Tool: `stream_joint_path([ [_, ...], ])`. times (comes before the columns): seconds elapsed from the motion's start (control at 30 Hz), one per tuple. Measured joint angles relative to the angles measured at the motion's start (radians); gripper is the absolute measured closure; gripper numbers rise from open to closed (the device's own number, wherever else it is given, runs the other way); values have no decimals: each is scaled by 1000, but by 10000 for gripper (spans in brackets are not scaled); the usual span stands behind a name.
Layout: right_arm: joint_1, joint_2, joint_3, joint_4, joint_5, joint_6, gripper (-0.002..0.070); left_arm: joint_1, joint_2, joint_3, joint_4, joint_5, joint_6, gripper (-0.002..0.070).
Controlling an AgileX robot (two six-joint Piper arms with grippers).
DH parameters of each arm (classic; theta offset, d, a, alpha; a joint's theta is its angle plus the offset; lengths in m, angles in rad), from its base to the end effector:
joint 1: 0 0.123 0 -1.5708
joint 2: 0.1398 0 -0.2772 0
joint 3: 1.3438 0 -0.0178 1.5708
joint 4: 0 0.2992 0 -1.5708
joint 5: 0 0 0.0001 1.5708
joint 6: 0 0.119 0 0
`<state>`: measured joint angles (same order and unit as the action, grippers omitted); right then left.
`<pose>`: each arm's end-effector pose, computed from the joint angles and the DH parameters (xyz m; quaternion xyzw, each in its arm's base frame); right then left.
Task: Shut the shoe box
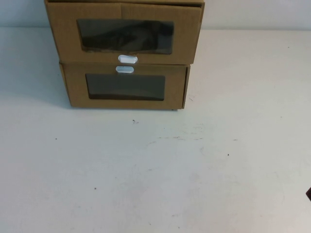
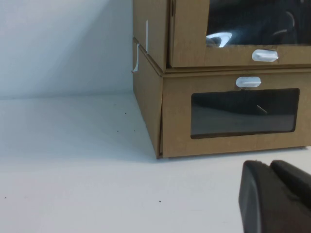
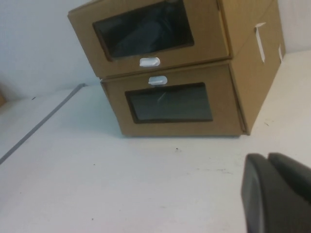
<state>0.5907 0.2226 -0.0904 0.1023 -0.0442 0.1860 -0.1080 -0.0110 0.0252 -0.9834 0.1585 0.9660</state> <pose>0.1328 0.0884 0.2254 -0.1050 0.6996 0.2992 0.6403 0.1376 -0.0307 0.1963 0.0804 0.7079 -0.0887 0.6961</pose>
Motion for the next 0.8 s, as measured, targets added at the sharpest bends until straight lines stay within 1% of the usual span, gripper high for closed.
stream_joint_path([
  [0.17, 0, 0, 35, 2, -23, 1, 689, 0, 0, 1, -6, 3, 0, 680],
  [0.5, 0, 0, 37, 2, 44, 1, 689, 0, 0, 1, -12, 8, 0, 680],
  [0.7, -3, -3, 39, 2, 44, -11, 689, 0, 0, 1, -12, 8, 0, 680],
  [0.77, -31, -27, 39, 2, 44, -55, 689, 0, 0, 1, -13, 8, 0, 680],
  [0.8, -69, -43, 39, 2, 54, -69, 689, 0, 0, 1, -16, 8, 0, 680],
])
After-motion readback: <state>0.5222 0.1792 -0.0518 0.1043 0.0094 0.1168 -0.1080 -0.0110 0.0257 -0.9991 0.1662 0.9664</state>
